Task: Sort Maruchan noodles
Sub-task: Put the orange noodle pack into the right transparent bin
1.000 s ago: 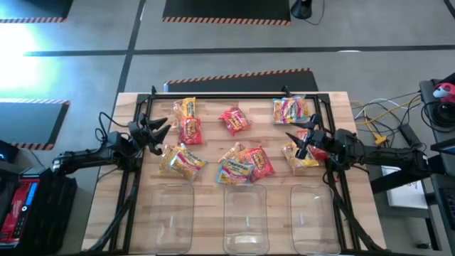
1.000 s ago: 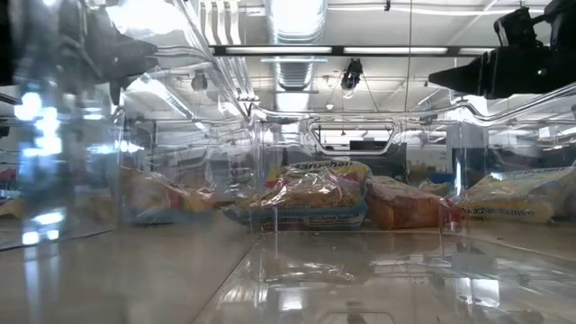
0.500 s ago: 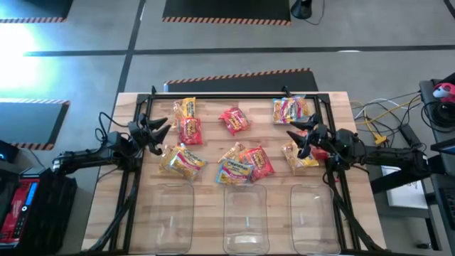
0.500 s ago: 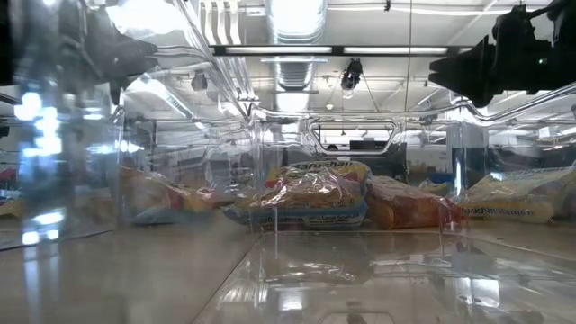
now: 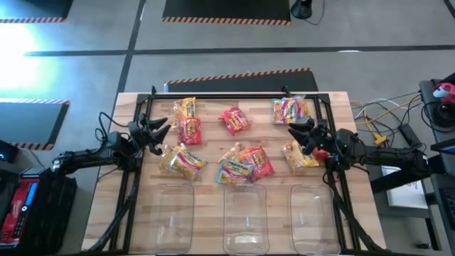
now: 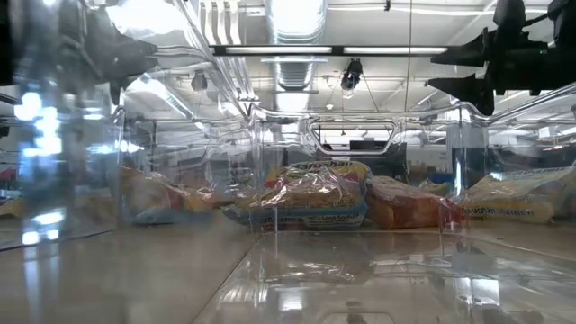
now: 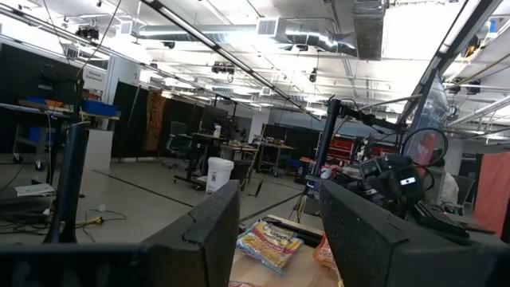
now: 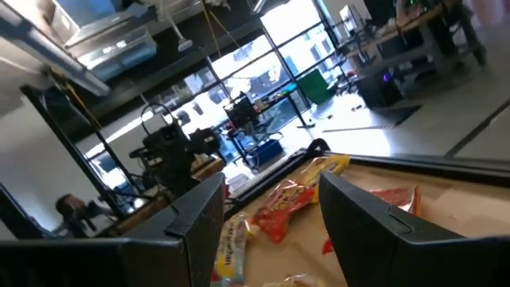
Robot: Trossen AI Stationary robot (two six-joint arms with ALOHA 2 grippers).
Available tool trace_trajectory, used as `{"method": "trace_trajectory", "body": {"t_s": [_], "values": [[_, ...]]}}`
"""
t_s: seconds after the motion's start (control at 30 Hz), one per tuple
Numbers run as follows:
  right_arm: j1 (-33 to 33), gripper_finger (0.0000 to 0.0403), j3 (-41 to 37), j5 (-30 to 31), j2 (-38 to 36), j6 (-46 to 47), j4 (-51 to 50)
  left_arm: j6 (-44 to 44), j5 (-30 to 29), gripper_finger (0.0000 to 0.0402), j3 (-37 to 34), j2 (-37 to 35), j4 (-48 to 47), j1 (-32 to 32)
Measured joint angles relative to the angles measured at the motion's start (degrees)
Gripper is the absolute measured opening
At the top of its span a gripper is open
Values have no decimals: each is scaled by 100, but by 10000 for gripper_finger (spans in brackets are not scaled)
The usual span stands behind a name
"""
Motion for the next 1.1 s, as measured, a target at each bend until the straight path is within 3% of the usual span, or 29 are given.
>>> {"method": "trace_trajectory", "body": {"t_s": [0.47,0.8,1.1], "values": [[0,192,0,201,0,1988,430,2,-2,156,0,0,47,1],[0,192,0,1185,0,1666,423,-480,-1,156,0,2,61,0],[0,192,0,1413,2,1601,415,-814,-3,156,0,2,57,1]]}}
